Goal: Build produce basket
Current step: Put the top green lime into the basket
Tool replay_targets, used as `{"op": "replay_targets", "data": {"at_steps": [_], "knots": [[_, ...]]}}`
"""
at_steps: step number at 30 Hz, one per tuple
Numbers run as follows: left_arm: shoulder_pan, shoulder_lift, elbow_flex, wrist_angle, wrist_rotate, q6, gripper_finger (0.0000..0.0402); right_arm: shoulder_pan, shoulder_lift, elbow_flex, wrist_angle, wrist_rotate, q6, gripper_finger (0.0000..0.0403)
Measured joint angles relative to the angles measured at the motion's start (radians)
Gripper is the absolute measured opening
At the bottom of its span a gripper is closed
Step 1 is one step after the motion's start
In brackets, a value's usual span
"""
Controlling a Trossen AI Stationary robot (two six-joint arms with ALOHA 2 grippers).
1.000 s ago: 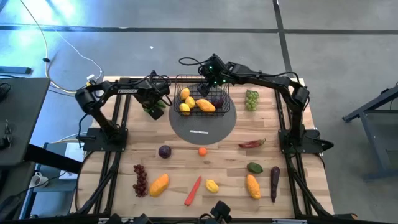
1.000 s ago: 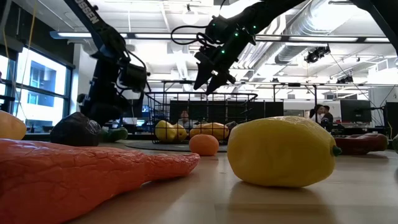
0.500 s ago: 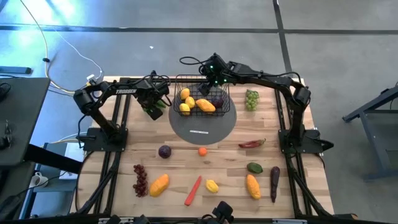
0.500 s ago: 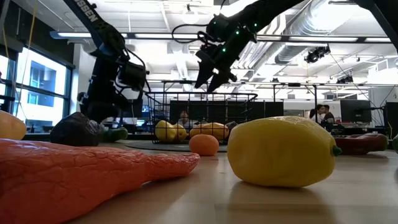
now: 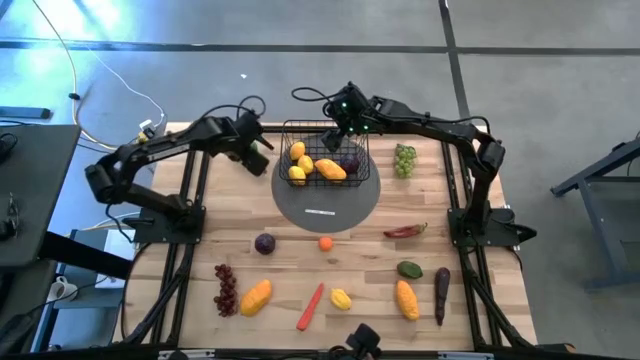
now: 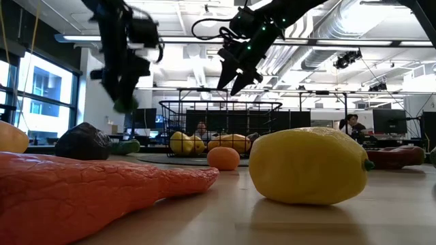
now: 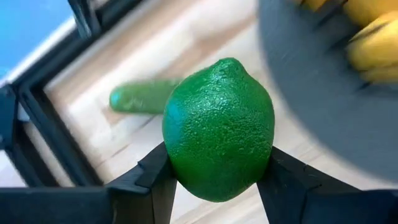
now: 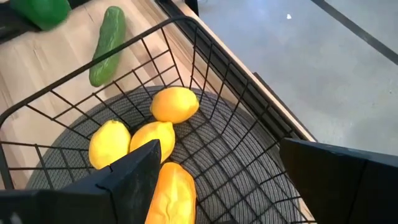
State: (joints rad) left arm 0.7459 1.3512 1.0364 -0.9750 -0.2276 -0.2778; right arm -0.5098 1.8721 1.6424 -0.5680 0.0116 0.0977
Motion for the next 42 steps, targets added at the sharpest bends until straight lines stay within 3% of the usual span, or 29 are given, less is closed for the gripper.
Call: {"op": "replay_targets", "data": {"at_steps": [10,22,42], "knots": [[-0.114,-0.049,0.135,0.164,0.012,-0.034,0.0169,-0.001,-0.03,0.0,-0.06,0.083,-0.001,0.0311],[-0.197,-0.034,0.146,0.454,0.001,-0.034,0.0172,-0.001,-0.114,0.0,-0.083,0.144,0.035,0.0311],[-0.219,0.193,0.146,0.522,0.096,-0.061,0.0223,-0.001,-0.123,-0.001,-0.172,0.144,0.062,0.0311]]}}
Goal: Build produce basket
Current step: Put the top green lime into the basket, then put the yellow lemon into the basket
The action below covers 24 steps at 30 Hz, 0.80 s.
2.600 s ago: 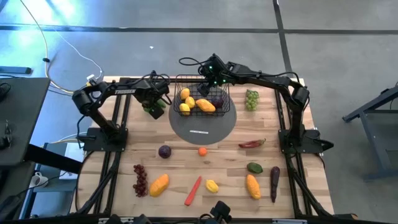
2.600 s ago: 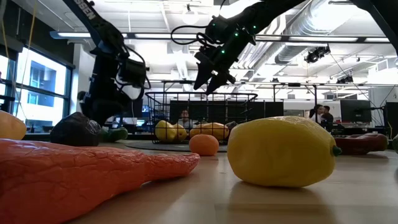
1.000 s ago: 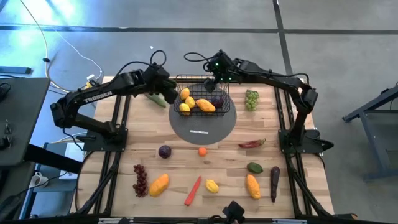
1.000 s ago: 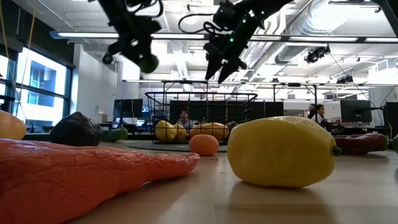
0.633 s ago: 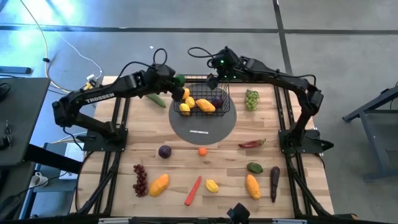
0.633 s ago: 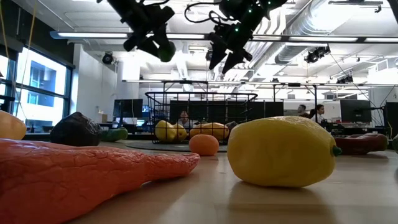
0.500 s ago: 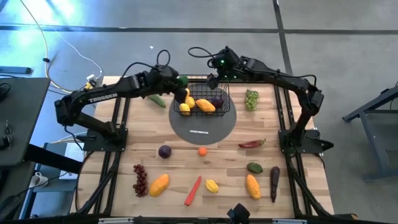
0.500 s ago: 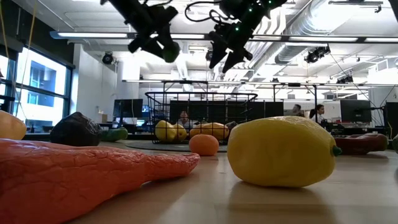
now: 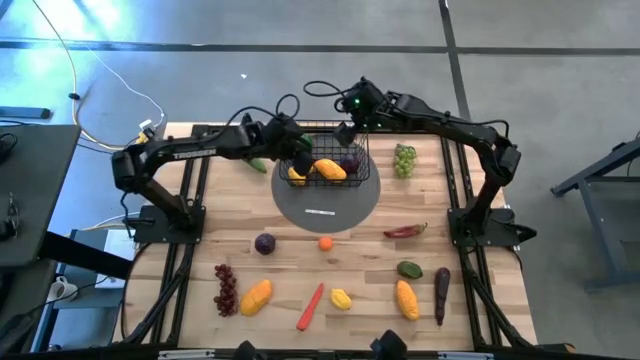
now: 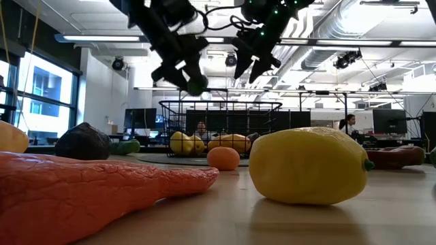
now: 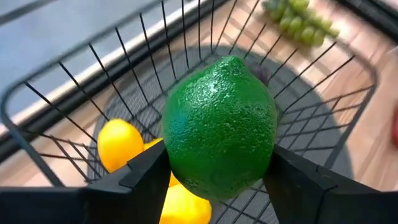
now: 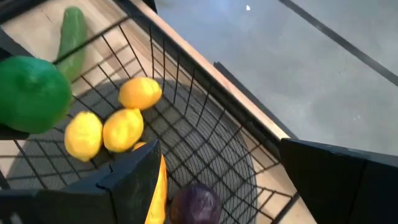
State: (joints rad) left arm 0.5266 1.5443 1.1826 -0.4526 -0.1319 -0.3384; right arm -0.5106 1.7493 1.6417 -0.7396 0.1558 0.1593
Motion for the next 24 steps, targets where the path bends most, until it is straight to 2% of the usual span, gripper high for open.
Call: {"op": "replay_targets", "data": {"at_steps": [7,11,18,24], "knots": [[0.005,0.049,0.0,-0.021,0.009,0.015,0.0234,0.0,0.0,0.0,-0.047,0.0,0.001,0.0311],[0.011,0.052,0.0,-0.047,0.055,0.032,0.0242,0.0,0.0,0.0,-0.053,0.0,0.02,0.0311],[0.016,0.052,0.0,-0.06,0.054,0.027,0.0259,0.0,0.001,0.0,-0.056,0.0,0.024,0.0311],[0.044,0.022,0.0,-0.07,0.168,-0.001,0.0257,0.0,-0.002,0.0,-0.089,0.0,0.024,0.0311]]}}
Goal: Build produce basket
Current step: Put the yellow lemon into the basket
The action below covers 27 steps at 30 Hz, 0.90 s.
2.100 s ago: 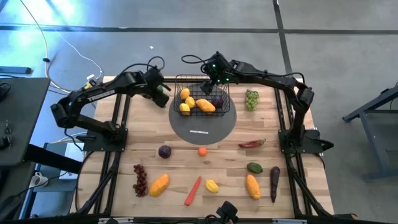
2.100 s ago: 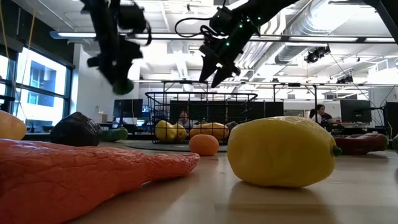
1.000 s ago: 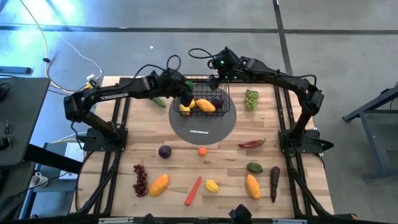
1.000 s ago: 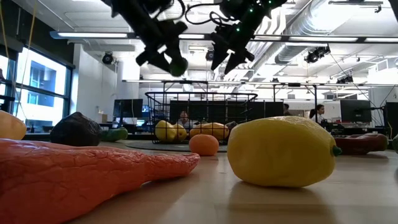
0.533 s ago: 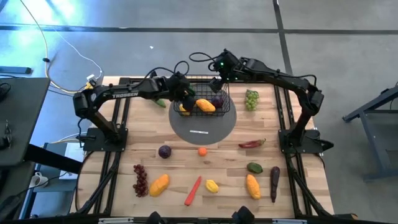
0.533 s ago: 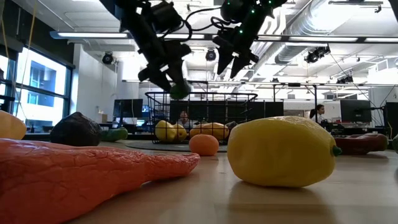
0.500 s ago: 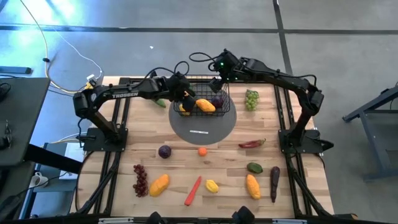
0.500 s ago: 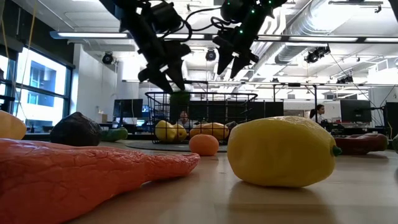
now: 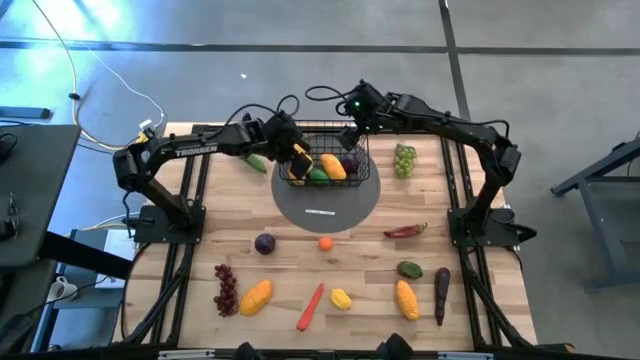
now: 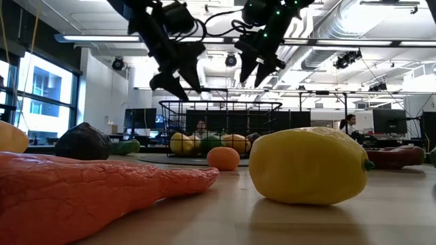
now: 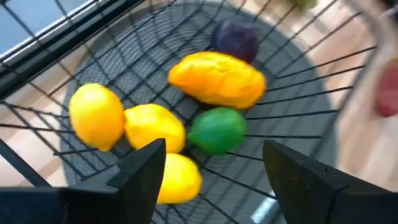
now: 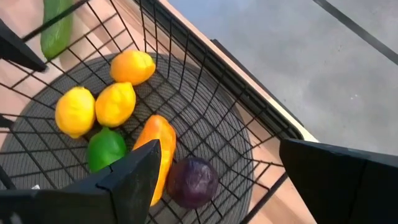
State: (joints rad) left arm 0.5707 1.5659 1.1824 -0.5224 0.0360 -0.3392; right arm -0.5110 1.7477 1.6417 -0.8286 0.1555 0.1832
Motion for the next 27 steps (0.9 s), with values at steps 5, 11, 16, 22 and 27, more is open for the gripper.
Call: {"op": "replay_targets", "data": {"at_steps": [5,11,16,22,27], "knots": [[0.005,-0.071,0.0,-0.044,0.022,-0.012,0.0258,0.001,-0.016,-0.001,-0.041,-0.008,0.0,0.0311],[-0.02,-0.166,0.0,-0.133,0.02,-0.032,0.0257,0.022,-0.038,-0.001,-0.082,-0.045,0.0,0.0311],[-0.069,-0.236,0.0,-0.262,-0.014,-0.051,0.0258,0.06,-0.06,-0.001,-0.122,-0.114,0.041,0.0311],[-0.164,-0.286,-0.001,-0.438,-0.021,-0.002,0.0256,0.132,-0.074,-0.001,-0.188,-0.129,0.132,0.0311],[-0.246,-0.297,-0.02,-0.467,-0.019,-0.001,0.0256,0.202,-0.074,-0.001,-0.205,-0.15,0.217,0.0311]]}}
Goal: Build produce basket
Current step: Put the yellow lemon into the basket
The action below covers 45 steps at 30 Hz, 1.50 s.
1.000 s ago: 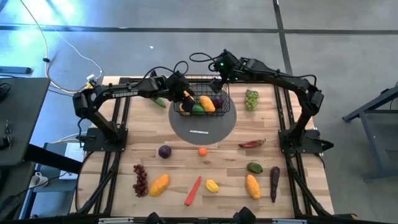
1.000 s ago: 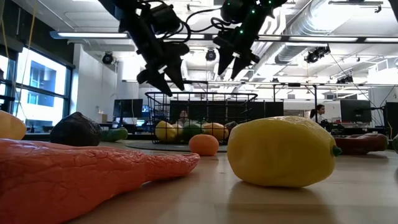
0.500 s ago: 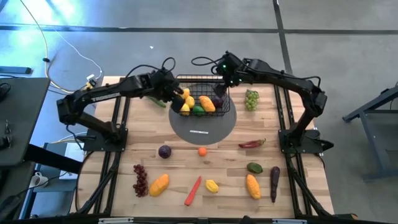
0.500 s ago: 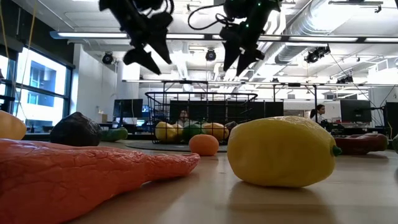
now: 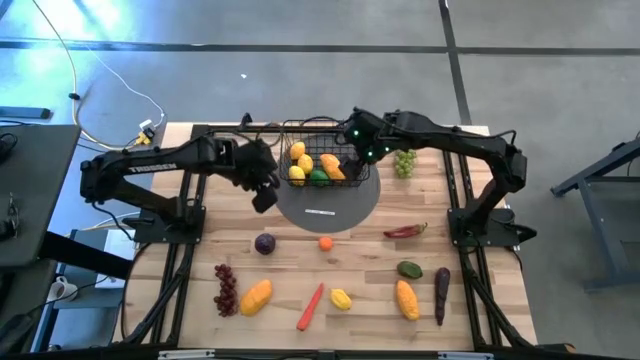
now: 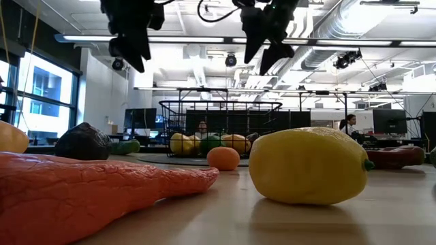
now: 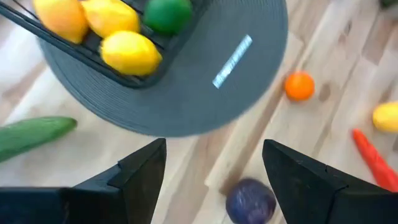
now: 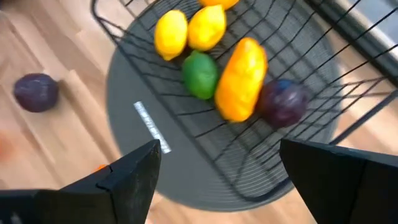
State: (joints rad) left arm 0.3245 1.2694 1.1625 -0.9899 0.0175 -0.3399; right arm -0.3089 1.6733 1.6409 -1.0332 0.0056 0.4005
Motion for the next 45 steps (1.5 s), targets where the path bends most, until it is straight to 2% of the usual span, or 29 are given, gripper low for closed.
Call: {"op": "replay_targets", "data": {"at_steps": [13,25,37,45], "knots": [[-0.207,-0.001,-0.023,-0.111,-0.003,-0.045,0.0255,0.184,0.0,0.0,-0.003,-0.01,0.239,0.0311],[-0.28,-0.001,-0.023,-0.115,-0.044,-0.061,0.0255,0.425,0.011,0.0,0.007,-0.01,0.509,0.0311],[-0.287,-0.001,-0.023,-0.114,-0.059,-0.069,0.0255,0.678,0.096,0.0,0.073,0.046,0.542,0.0311],[-0.288,-0.001,-0.023,-0.114,-0.056,-0.069,0.0255,0.754,0.195,0.0,0.094,0.037,0.545,0.0311]]}}
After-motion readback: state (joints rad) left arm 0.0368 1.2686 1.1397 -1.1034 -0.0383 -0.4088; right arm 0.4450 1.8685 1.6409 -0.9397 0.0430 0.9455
